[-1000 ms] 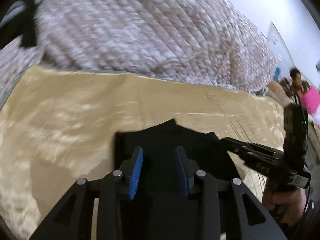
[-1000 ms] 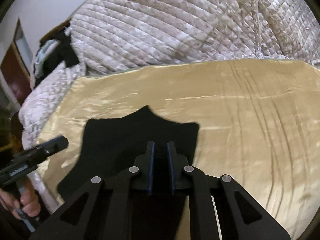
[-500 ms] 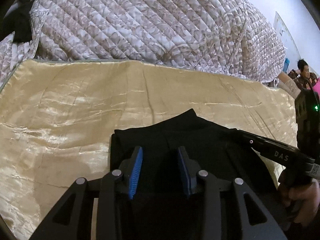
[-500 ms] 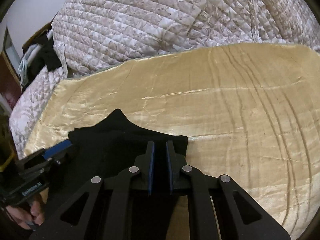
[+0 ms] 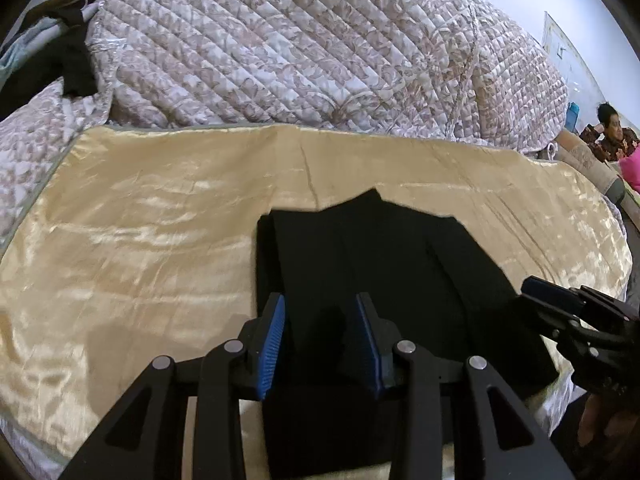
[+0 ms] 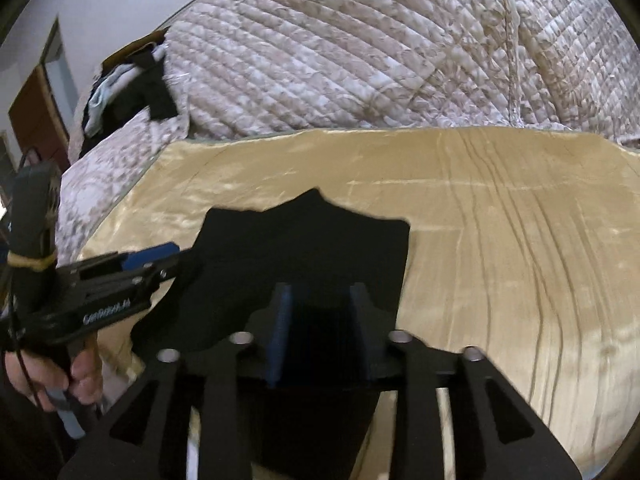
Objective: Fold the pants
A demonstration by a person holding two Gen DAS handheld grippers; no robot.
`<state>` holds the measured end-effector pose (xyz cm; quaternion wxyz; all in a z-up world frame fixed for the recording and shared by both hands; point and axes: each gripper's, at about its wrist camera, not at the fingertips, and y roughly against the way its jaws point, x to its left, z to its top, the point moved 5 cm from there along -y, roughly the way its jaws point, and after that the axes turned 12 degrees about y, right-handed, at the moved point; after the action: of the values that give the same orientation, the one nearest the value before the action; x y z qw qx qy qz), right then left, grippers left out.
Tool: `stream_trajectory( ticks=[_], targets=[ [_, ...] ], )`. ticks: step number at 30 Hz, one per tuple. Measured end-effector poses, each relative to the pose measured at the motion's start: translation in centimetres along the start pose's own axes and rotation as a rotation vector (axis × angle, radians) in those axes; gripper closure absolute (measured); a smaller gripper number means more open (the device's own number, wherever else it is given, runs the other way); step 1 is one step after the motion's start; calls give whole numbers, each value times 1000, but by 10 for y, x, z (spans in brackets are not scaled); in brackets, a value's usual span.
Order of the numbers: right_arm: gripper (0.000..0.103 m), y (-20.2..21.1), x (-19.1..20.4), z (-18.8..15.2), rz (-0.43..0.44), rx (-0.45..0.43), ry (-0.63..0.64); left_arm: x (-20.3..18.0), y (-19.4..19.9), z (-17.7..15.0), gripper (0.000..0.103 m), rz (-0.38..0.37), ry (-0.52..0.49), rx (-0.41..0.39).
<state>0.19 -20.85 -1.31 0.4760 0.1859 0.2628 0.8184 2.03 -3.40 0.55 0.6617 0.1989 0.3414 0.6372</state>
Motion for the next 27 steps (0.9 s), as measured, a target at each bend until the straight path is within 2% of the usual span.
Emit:
stream_trajectory(
  ticks=[6,10,12,18,22,27],
  targets=[
    [64,10,19,-23,-27,7,66,12,6,-26,63,33,4,12],
    [64,-3,23,-35,-57,57,115,13,5,-29,63,36,-5,2],
    [64,-3,23,-36,-63,53,121,14,4,-29,63,34,-1,1],
    [65,3,21,-34,-59,47,107,15,9,-28,64,37,-6,-12],
    [65,18,20,-34,-55,15,71,20,19,-35,64,10,16,-16],
    [65,10,20,-44,-52,53,71,26,22,-40,63,5,38,-13]
  ],
)
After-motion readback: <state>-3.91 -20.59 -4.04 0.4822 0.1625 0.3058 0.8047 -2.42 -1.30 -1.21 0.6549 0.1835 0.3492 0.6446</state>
